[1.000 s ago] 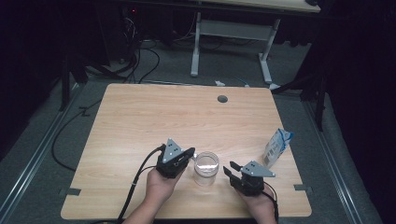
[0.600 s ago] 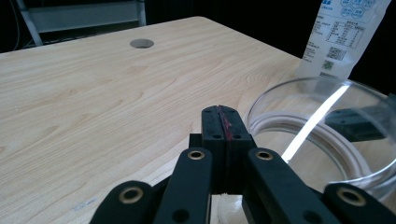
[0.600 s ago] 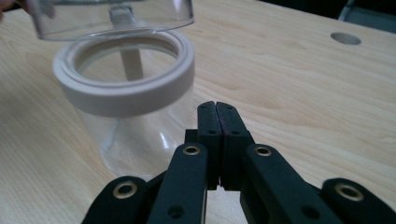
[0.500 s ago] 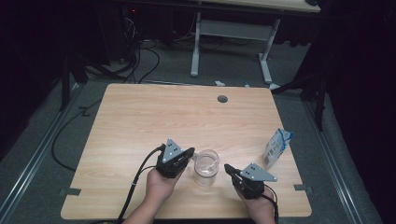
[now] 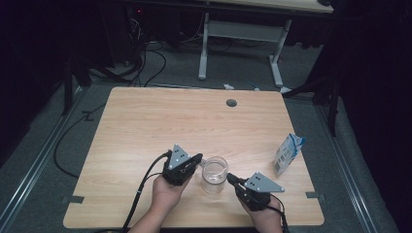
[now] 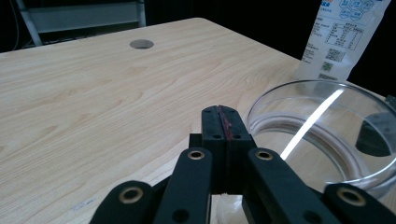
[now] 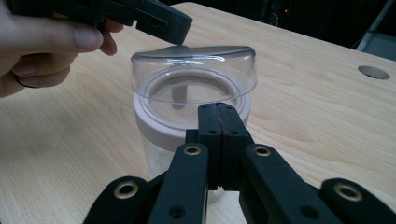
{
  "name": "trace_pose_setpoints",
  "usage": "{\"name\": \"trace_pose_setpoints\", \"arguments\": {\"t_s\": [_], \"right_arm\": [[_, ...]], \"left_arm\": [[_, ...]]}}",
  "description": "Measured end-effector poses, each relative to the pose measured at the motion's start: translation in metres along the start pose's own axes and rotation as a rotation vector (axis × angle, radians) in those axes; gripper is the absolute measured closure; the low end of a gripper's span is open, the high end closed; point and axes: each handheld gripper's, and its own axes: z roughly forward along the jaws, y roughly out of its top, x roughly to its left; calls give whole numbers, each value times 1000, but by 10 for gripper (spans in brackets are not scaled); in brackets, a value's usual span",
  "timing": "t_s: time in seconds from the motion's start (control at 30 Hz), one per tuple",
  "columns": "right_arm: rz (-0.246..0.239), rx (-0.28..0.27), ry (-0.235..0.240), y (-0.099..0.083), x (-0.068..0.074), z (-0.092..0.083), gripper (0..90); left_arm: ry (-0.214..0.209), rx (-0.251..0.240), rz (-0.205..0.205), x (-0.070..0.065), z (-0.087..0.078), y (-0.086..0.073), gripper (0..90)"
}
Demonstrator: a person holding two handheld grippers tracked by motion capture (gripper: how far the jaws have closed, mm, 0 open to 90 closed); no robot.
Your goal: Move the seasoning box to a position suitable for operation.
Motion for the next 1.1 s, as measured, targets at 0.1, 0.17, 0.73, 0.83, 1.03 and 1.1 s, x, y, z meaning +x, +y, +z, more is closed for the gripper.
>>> {"name": "trace_pose_setpoints", "arguments": {"t_s": [0.1,0.17,0.73,0.83,1.03,1.1], "right_arm": [[1,-7,3,1,1,-1,896],[2,-9,2,2,1,-1,896],[8,-20,-6,6,0,-3,895],[19,-18,-21,6,-1,-6,896],[42,1,-35,-2,-9,-4,895],[38,9,-39,-4,-9,-2,893]], "left_arm": [[3,-18,-2,0,-5,0,900],[2,-31,-8,1,-12,-2,900],[-47,-13,2,-12,-32,-36,882],[-54,-22,-9,-12,-32,-36,881],[-37,-71,-24,-6,-25,-20,900],[-27,-71,-19,-5,-20,-16,900]]}}
